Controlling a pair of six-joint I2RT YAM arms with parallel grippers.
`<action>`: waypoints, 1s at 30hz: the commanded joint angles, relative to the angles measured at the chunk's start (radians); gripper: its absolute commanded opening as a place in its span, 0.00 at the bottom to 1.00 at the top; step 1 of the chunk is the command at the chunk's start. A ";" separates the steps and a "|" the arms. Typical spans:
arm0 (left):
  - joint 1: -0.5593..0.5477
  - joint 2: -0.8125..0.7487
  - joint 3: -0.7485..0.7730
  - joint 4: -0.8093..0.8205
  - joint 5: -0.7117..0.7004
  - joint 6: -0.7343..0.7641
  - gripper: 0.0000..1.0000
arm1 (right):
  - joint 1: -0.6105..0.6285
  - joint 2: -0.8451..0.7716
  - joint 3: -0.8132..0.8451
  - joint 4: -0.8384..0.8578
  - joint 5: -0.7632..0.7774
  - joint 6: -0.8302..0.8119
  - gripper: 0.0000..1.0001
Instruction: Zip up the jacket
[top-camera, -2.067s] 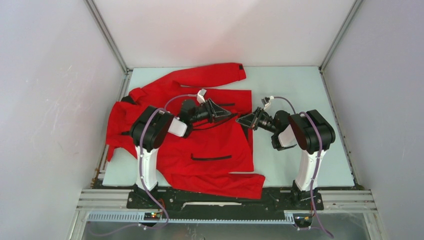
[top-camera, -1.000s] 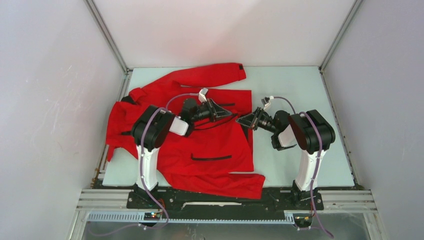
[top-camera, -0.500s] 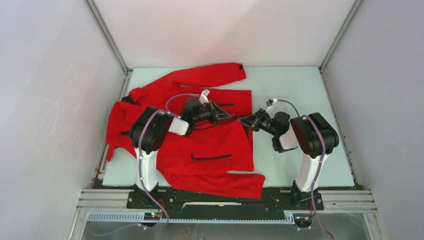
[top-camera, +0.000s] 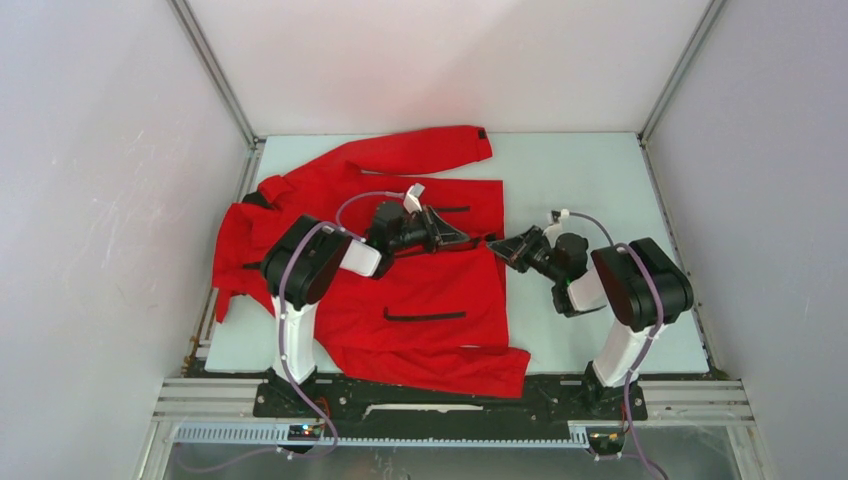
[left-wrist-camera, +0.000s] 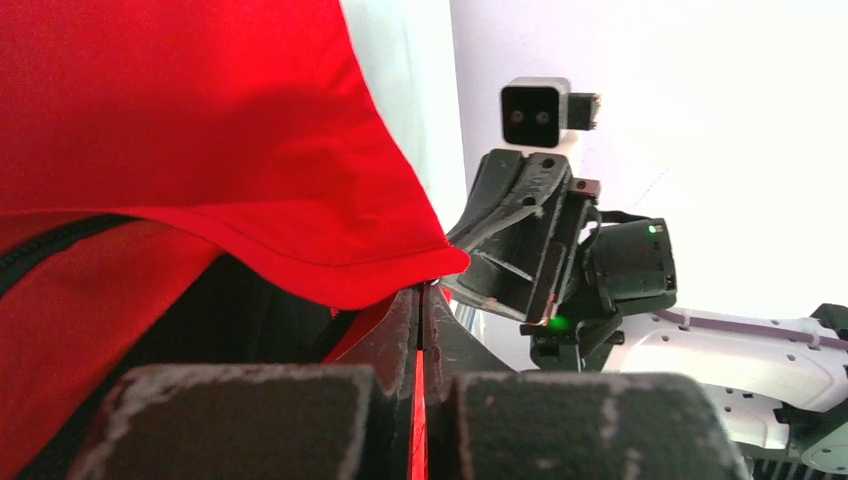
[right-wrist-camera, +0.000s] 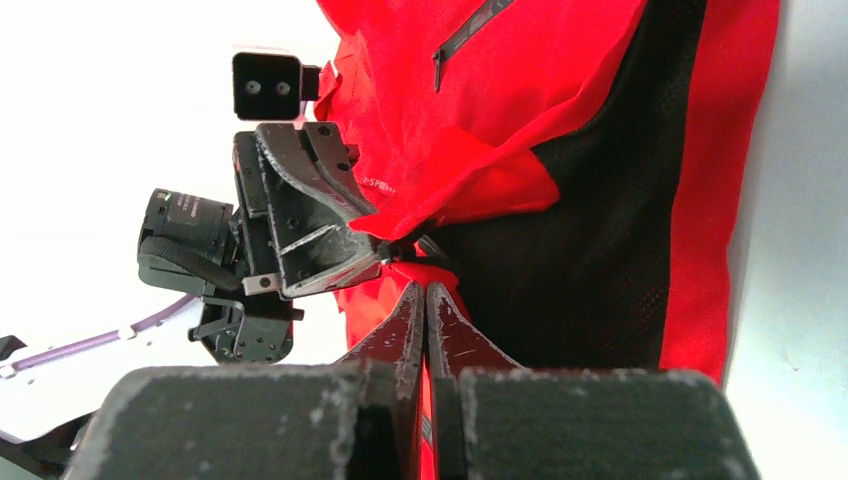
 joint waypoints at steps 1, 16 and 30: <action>0.017 0.004 0.013 0.092 -0.011 -0.042 0.00 | -0.040 0.043 0.063 0.002 -0.007 -0.031 0.00; 0.014 0.010 0.024 0.118 0.015 -0.073 0.00 | 0.004 -0.115 0.147 -0.394 -0.056 -0.249 0.35; 0.014 0.011 0.037 0.108 0.025 -0.079 0.00 | 0.038 -0.152 0.173 -0.388 -0.120 -0.354 0.37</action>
